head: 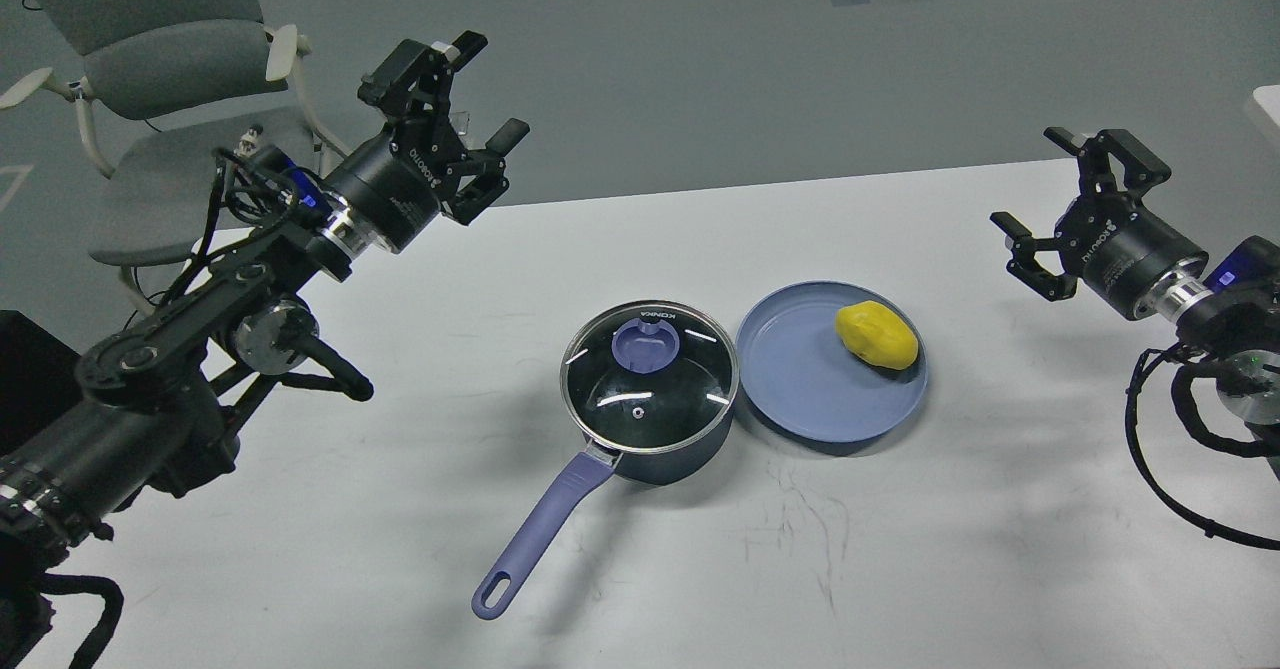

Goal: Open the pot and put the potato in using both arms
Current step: 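Move the left gripper toward the blue knob of the pot lid, then grasp the blue lid knob with the left gripper, then lift the glass lid off the pot and lower it beside the pot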

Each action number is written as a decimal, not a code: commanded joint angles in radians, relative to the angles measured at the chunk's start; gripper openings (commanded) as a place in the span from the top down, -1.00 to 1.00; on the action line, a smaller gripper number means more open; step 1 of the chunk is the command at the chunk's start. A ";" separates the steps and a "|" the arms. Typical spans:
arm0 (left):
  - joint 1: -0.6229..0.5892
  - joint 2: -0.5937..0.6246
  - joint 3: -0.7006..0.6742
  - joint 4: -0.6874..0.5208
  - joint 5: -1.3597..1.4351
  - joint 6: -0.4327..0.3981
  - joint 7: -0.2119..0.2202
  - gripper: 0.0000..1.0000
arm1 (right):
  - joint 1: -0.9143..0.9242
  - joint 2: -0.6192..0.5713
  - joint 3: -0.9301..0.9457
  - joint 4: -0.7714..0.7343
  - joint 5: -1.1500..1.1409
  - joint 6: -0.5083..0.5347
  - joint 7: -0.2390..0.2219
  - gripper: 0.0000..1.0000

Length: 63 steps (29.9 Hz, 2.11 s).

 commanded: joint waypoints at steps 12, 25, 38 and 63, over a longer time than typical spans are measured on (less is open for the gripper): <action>-0.004 0.046 0.012 -0.325 1.183 0.047 -0.022 -0.95 | -0.020 -0.008 -0.004 -0.001 -0.004 0.000 0.000 -1.00; -0.006 -0.050 0.153 -0.196 1.564 0.144 -0.022 -0.95 | -0.020 -0.016 -0.004 0.000 -0.004 0.000 0.000 -1.00; -0.001 -0.070 0.200 -0.162 1.578 0.148 -0.022 -0.91 | -0.020 -0.022 -0.004 0.000 -0.004 0.000 0.000 -1.00; -0.059 0.123 0.203 -0.188 1.495 0.248 -0.022 0.05 | -0.018 -0.026 -0.004 0.005 -0.004 0.000 0.000 -1.00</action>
